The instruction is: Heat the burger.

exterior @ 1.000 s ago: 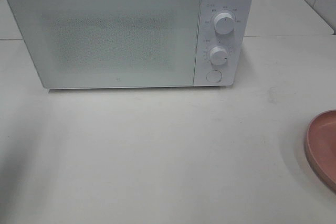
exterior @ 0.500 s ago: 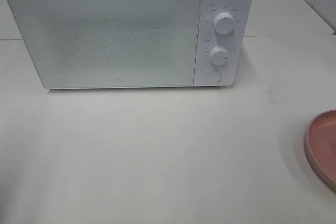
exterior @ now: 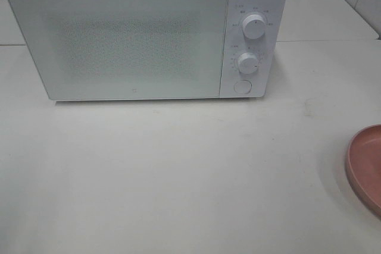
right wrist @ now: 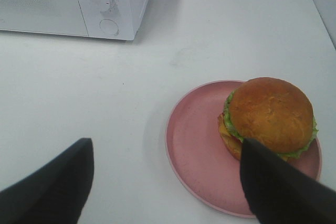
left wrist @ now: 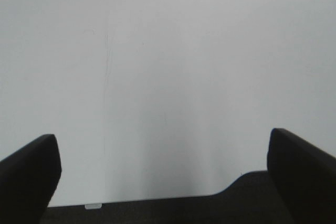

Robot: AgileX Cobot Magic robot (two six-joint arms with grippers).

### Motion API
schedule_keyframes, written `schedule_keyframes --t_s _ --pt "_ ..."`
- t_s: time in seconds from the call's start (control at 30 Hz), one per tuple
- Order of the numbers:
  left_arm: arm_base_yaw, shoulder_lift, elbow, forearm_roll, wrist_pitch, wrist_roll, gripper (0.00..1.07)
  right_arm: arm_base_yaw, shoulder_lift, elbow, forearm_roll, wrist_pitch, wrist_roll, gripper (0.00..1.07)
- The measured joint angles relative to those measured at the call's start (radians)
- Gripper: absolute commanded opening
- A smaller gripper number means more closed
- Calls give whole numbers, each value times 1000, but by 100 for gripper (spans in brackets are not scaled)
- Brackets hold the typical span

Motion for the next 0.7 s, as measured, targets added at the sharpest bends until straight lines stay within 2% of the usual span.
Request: schedule_keyframes --t_s 0.43,0.7 --pt "0 -256 3 -31 -4 0 102 0 0 0 0 0 0 75" --pt "0 -272 3 -32 -5 0 102 0 0 0 0 0 0 75"
